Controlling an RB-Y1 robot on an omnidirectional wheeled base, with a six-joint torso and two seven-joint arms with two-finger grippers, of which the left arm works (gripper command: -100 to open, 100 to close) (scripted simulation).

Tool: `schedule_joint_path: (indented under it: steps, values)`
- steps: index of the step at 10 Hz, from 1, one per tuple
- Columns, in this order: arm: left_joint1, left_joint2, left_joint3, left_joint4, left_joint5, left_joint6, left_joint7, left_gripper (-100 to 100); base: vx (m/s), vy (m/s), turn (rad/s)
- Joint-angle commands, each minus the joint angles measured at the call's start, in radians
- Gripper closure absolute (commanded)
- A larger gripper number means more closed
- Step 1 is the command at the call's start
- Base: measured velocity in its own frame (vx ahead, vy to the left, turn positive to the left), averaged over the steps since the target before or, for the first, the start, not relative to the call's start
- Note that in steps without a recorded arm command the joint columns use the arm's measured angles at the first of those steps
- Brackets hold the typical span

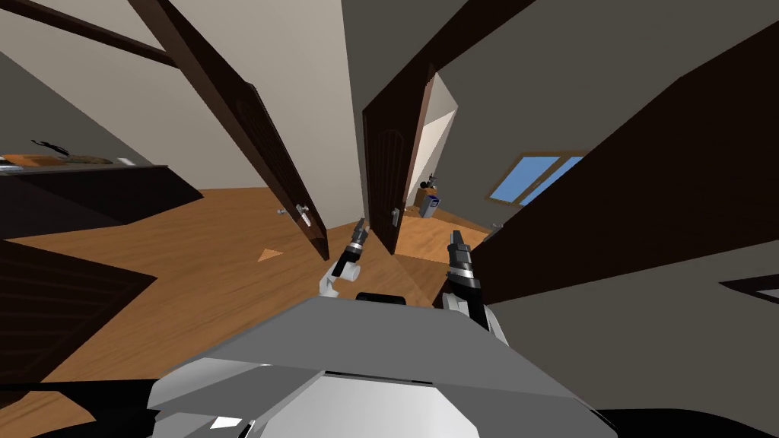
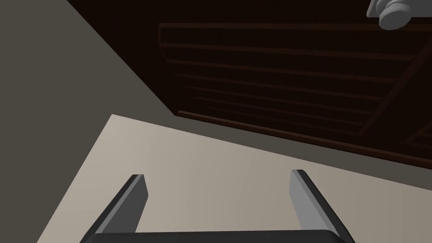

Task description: Push the door open

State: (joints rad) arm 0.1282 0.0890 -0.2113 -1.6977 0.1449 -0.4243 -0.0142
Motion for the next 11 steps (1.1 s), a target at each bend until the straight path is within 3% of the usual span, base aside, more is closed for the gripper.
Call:
schedule_joint_path:
  steps: [1, 11]
  values:
    - [-0.023, 0.004, -0.012, 0.041, 0.007, -0.003, -0.001, -100, 0.085, 0.071, -0.082]
    - [-0.155, 0.004, -0.089, 0.258, 0.043, 0.002, -0.019, -100, 0.078, 0.082, -0.092]
